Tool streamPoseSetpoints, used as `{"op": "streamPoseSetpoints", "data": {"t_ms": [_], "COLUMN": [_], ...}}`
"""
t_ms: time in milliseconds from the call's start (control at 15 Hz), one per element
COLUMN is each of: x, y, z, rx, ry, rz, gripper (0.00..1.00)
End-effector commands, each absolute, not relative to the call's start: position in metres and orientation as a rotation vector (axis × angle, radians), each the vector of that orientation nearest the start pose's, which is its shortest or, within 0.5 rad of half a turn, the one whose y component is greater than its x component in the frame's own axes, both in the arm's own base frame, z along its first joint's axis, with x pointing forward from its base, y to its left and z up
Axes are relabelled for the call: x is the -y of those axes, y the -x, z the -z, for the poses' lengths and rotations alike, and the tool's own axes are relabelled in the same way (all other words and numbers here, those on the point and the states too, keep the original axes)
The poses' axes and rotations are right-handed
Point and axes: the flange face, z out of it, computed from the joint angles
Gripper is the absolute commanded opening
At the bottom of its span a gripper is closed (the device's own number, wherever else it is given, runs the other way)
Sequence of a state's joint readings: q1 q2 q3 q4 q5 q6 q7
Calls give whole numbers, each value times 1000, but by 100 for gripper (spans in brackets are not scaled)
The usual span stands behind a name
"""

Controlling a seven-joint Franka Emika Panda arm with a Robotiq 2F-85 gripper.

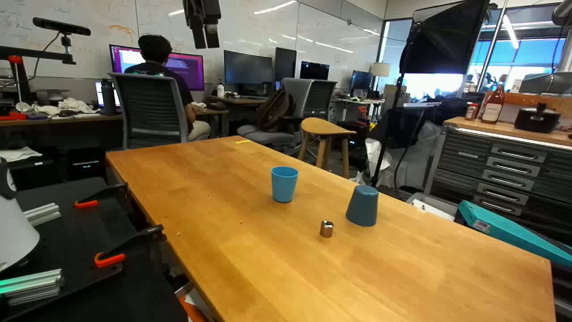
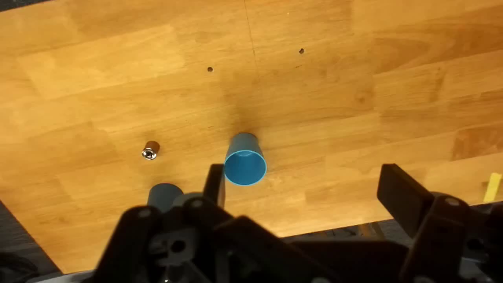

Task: Put the ring in the cup

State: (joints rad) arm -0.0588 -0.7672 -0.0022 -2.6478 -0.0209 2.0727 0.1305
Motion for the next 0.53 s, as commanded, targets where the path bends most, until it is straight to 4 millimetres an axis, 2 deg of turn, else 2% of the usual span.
{"op": "streamPoseSetpoints", "data": {"t_ms": [0,267,333,467], "x": [22,22,17,27], "y": [-337,-338,-349,-384], "z": [-492,-495,-488,-474], "rx": [-286,-286,-307,-397], "ry": [3125,3123,3139,3132], "rz": [304,315,306,245], "gripper": [100,100,100,100]}}
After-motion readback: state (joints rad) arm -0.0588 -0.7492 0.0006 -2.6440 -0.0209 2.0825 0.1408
